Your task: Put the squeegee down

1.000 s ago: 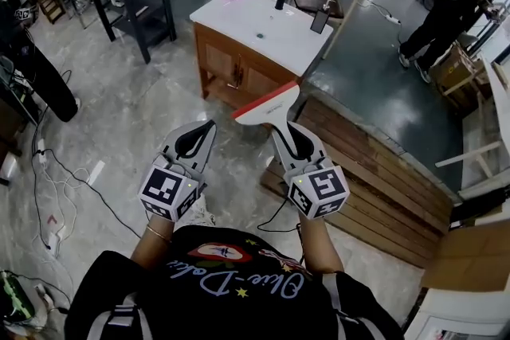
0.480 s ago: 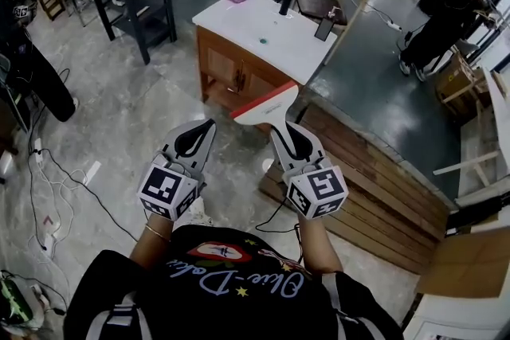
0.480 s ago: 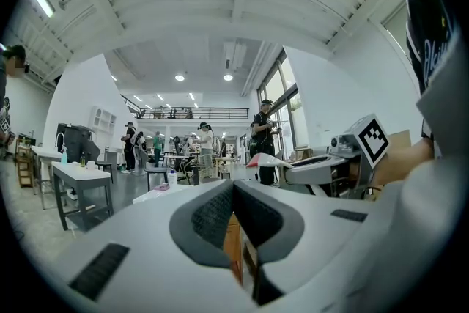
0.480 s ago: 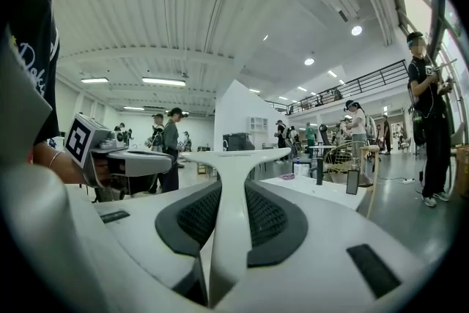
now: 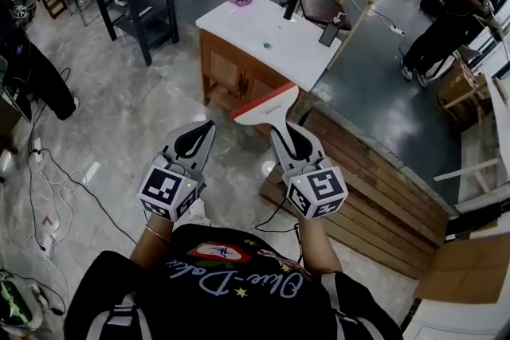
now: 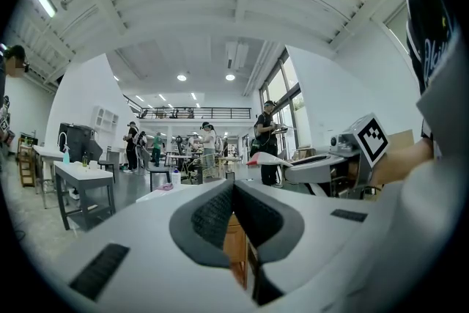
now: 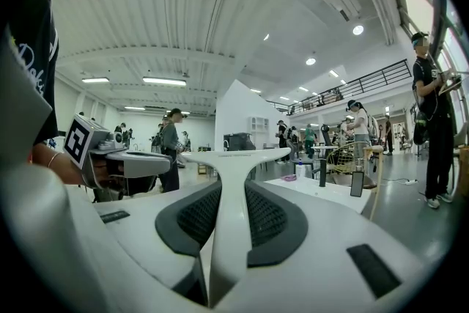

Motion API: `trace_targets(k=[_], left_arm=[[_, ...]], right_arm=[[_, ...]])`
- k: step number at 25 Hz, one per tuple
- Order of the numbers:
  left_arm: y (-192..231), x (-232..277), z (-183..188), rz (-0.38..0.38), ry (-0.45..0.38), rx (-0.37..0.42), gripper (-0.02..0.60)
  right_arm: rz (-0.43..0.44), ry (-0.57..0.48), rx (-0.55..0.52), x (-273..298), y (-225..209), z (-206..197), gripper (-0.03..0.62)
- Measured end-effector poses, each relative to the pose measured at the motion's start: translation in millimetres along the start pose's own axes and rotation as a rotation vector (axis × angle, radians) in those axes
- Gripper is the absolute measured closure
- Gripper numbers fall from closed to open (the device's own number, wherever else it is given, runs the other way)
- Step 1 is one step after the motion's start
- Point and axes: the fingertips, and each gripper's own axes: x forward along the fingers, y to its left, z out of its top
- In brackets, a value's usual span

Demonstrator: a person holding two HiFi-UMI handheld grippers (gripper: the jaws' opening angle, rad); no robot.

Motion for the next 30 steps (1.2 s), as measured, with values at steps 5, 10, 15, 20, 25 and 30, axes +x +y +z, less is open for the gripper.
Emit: trace_targets(k=[5, 10, 15, 20, 25, 30], left_arm=[[8, 4, 1, 0.001, 0.000, -0.005, 0.584], [16, 10, -1, -0.009, 0.011, -0.020, 0.584], [25, 19, -2, -0.020, 0.000, -0.023, 0.584], [38, 26, -2, -0.031, 0.006, -0.030, 0.584], [48, 31, -3, -0.044, 0.008, -0.031, 0.584], [59, 34, -6, -0.054, 0.013, -0.036, 0.584]], right_arm=[[0.001, 0.002, 0.002, 9, -1, 2, 0.504], [-0.006, 0.008, 0.000, 18, -4, 1, 0.505], [-0.020, 0.014, 0.001, 29, -9, 1, 0.505], [-0.029, 0.020, 0.006, 40, -10, 2, 0.503], [-0.043, 0.022, 0.012, 50, -12, 0, 0.505], [-0.053, 0.028, 0.018, 61, -11, -1, 0.503]])
